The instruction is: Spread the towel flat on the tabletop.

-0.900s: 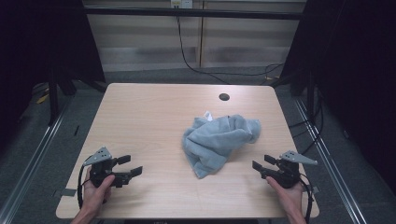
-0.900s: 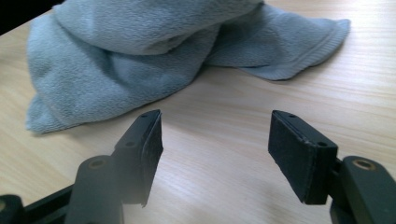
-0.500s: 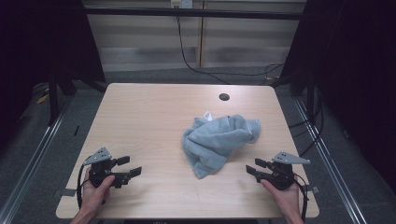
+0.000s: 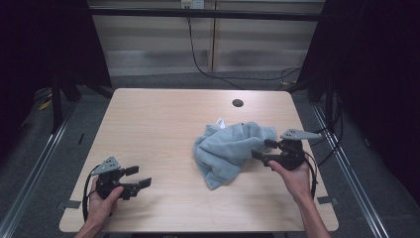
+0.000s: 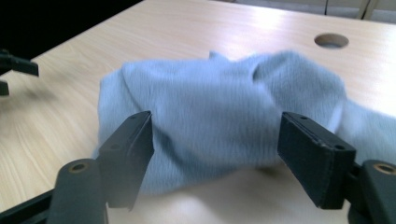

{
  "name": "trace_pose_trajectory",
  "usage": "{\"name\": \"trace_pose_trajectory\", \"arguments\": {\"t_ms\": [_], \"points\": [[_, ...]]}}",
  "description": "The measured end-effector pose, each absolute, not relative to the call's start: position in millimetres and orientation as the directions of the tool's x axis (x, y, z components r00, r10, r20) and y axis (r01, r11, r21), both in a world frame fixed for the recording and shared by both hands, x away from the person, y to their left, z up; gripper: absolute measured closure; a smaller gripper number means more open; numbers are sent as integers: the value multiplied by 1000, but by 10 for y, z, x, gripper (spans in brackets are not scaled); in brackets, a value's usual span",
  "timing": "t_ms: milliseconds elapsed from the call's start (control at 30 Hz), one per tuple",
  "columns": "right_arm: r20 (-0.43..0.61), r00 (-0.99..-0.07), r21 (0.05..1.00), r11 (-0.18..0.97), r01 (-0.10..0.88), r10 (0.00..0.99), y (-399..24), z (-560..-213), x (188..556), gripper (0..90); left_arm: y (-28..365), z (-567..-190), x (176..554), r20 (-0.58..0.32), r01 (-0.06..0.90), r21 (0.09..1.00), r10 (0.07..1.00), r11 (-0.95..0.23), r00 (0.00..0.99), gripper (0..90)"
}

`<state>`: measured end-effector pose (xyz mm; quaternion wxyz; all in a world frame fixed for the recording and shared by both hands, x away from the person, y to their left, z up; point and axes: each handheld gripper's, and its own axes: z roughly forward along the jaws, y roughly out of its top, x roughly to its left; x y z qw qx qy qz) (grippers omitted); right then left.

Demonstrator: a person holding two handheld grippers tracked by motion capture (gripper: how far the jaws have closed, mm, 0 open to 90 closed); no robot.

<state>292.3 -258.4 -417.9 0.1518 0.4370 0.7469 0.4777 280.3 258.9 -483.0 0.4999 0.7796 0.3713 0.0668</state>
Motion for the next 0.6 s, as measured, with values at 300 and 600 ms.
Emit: {"name": "trace_pose_trajectory", "arguments": {"t_ms": [300, 600], "points": [[186, -570, 807, 207, 554, 801, -2379, -4483, 3330, 229, 2585, -4829, 2806, -263, 511, 828, 643, -233, 719, 225], [188, -541, 739, 245, 627, 820, -2277, -4877, 3653, 331, 2592, -4834, 2812, -263, 511, 827, 644, -233, 719, 225]]}}
